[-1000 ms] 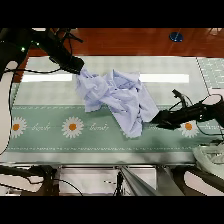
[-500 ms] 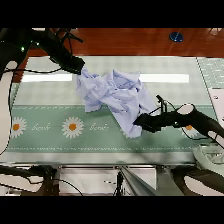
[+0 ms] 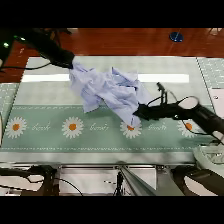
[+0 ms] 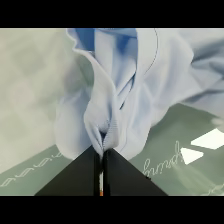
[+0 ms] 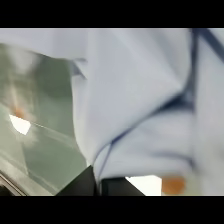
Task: Fold the shirts.
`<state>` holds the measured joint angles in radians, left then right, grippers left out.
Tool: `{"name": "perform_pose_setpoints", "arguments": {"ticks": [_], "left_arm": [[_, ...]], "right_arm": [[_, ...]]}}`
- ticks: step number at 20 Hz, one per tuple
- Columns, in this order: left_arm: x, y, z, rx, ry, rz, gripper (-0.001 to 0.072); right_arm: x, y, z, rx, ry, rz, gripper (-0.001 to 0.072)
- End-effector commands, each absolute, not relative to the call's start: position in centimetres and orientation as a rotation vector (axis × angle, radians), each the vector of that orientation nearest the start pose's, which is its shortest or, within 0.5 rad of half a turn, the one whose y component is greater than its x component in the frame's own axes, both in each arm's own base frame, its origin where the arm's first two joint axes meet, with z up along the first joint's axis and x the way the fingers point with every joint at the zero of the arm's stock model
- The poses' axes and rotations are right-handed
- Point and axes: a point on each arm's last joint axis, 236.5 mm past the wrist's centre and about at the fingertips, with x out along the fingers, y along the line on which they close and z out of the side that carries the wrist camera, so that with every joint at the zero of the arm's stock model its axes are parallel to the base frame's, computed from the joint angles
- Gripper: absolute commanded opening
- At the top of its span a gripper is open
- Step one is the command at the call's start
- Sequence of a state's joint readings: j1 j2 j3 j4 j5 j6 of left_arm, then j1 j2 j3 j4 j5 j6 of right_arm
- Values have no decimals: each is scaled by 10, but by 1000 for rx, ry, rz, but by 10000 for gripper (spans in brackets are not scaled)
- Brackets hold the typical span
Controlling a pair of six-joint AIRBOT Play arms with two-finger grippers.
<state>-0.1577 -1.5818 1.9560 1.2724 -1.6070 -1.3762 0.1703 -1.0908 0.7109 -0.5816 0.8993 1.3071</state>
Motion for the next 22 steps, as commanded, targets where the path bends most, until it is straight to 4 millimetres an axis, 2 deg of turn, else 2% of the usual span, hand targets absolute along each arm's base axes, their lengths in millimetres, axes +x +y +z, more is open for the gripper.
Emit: {"name": "perform_pose_setpoints", "arguments": {"ticks": [1,3,5,6,8,10,12,16,17,19,20,22], "left_arm": [[437,-112,210,-50,1021,-539,27],[426,-105,272,-149,858,-594,27],[404,-104,341,-234,655,-649,27],[391,-100,376,-254,547,-651,27],[363,-84,429,-221,369,-587,28],[330,-74,460,-182,269,-521,27],[296,-77,480,-140,211,-492,27],[225,-104,504,-68,121,-489,27],[210,-106,507,-59,109,-460,27],[184,-96,499,-27,126,-353,27],[173,-88,487,-17,167,-292,27],[159,-80,455,-3,298,-239,27]], "right_arm": [[332,184,162,643,788,648,23],[334,152,260,621,533,617,23],[320,130,332,566,365,601,23],[312,121,362,536,302,590,23],[298,104,409,473,209,542,23],[285,89,443,430,133,482,23],[271,87,460,417,114,464,22],[229,112,473,349,164,521,23],[219,116,477,325,170,524,23],[202,116,476,298,204,486,23],[198,110,468,281,245,443,23],[192,94,437,238,371,352,23]]}}
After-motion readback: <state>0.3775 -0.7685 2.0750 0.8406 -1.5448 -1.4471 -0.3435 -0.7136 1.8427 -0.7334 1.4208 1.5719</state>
